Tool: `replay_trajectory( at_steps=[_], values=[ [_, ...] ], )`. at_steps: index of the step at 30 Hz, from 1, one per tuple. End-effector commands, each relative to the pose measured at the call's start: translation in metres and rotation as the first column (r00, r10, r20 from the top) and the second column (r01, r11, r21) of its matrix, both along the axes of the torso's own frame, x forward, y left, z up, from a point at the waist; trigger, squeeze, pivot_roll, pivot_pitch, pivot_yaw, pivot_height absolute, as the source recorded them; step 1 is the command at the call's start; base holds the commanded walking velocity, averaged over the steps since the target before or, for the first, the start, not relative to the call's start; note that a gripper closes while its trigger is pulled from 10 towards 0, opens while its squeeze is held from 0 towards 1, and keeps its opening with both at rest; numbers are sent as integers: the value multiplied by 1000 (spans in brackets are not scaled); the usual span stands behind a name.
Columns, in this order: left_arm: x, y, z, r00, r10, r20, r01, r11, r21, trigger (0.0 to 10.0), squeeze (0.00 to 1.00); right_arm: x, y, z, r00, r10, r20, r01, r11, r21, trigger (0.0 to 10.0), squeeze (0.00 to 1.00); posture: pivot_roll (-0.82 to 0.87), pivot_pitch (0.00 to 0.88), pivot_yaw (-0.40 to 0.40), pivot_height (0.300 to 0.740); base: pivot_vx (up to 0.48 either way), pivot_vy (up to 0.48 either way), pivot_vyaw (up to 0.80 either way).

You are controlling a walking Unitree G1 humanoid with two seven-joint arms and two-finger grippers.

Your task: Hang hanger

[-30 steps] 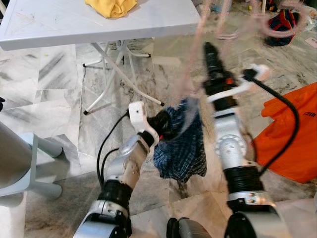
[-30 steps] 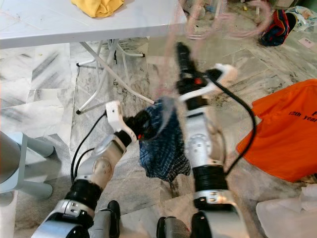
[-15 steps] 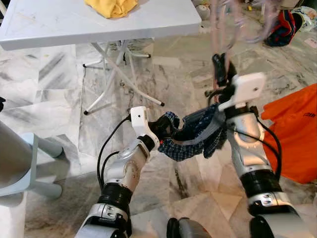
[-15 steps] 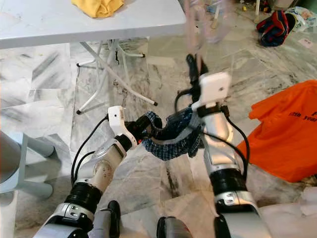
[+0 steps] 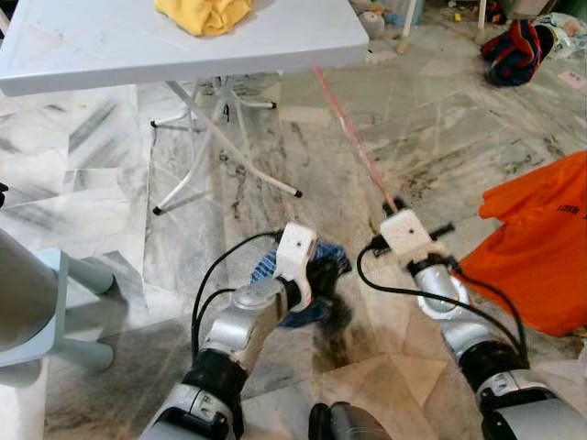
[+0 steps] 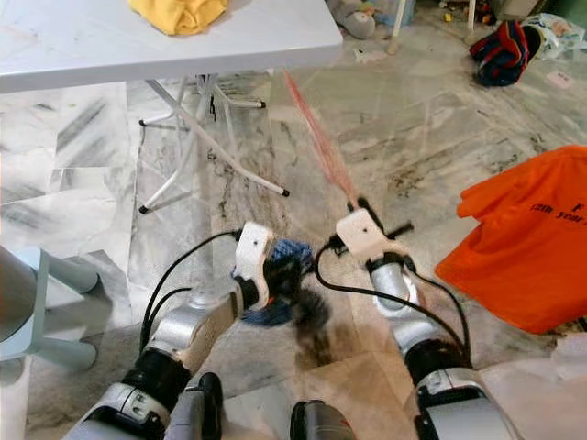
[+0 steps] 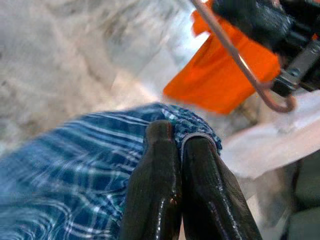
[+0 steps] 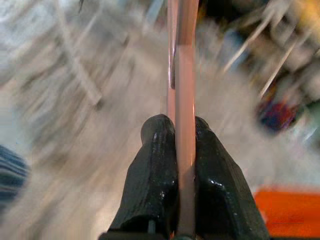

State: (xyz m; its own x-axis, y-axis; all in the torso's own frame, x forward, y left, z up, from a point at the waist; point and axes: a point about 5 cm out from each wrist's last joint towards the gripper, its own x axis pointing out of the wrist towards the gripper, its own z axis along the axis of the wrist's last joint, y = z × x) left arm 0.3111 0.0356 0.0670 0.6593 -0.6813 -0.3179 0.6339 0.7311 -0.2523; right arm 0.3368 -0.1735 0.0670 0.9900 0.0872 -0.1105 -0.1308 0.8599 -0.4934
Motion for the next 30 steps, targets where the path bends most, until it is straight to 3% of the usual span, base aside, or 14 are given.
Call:
replay_trajectory(
  at_steps=[1, 4, 6, 8, 10, 14, 16, 17, 19, 21, 25, 27, 28, 30],
  values=[
    [-5, 1, -8, 1000, -7, -12, 7, 1000, 23, 10000, 0, -9, -9, -16, 996, -40, -85, 43, 999, 27, 10000, 0, 53, 232, -64, 740, 0, 0, 0],
    [-3, 11, -11, 1000, 26, 14, -27, 998, 60, 10000, 0, -17, -14, -30, 984, -79, -160, 91, 994, 65, 10000, 0, 54, 231, -67, 740, 0, 0, 0],
    [2, 24, -4, 992, 94, 80, -98, 994, 52, 10000, 0, -24, -16, -41, 964, -112, -241, 152, 976, 155, 10000, 0, 55, 231, -68, 740, 0, 0, 0],
    [9, 47, 10, 954, 222, 200, -232, 972, 28, 10000, 0, -28, -14, -49, 941, -123, -316, 217, 934, 283, 10000, 0, 54, 236, -71, 740, 0, 0, 0],
    [10, 53, 15, 939, 250, 236, -264, 964, 26, 10000, 0, -28, -12, -49, 943, -109, -314, 209, 929, 305, 10000, 0, 54, 236, -71, 740, 0, 0, 0],
    [10, 88, 36, 810, 420, 410, -465, 885, 11, 10000, 0, -21, 0, -37, 966, -39, -256, 135, 920, 369, 10000, 0, 59, 242, -72, 740, 0, 0, 0],
    [9, 92, 38, 793, 437, 424, -487, 873, 11, 10000, 0, -21, 2, -34, 971, -29, -238, 119, 920, 374, 10000, 0, 59, 242, -72, 740, 0, 0, 0],
    [2, 108, 39, 738, 485, 469, -560, 828, 23, 10000, 0, -20, 6, -24, 986, 10, -164, 56, 919, 391, 10000, 0, 65, 242, -73, 740, 0, 0, 0],
    [-3, 113, 37, 722, 496, 483, -580, 814, 31, 10000, 0, -20, 7, -18, 993, 32, -116, 16, 919, 393, 10000, 0, 65, 242, -73, 740, 0, 0, 0],
    [-19, 130, 29, 670, 506, 543, -643, 761, 83, 10000, 0, -25, 11, -4, 988, 143, -56, -104, 889, 447, 10000, 0, 69, 241, -73, 740, 0, 0, 0],
    [-27, 135, 31, 645, 506, 573, -660, 747, 82, 10000, 0, -29, 11, 1, 982, 185, -42, -145, 876, 461, 10000, 0, 73, 238, -74, 740, 0, 0, 0],
    [-34, 138, 39, 610, 484, 628, -669, 739, 80, 10000, 0, -35, 12, 8, 972, 234, -21, -191, 840, 508, 10000, 0, 85, 237, -81, 740, 0, 0, 0],
    [-37, 139, 50, 564, 485, 668, -691, 721, 60, 10000, 0, -40, 15, 14, 965, 262, 8, -229, 832, 505, 10000, 0, 91, 235, -85, 740, 0, 0, 0],
    [-39, 140, 53, 547, 490, 679, -702, 711, 53, 10000, 0, -43, 16, 17, 963, 269, 14, -240, 832, 501, 10000, 0, 91, 235, -85, 740, 0, 0, 0]
  ],
)
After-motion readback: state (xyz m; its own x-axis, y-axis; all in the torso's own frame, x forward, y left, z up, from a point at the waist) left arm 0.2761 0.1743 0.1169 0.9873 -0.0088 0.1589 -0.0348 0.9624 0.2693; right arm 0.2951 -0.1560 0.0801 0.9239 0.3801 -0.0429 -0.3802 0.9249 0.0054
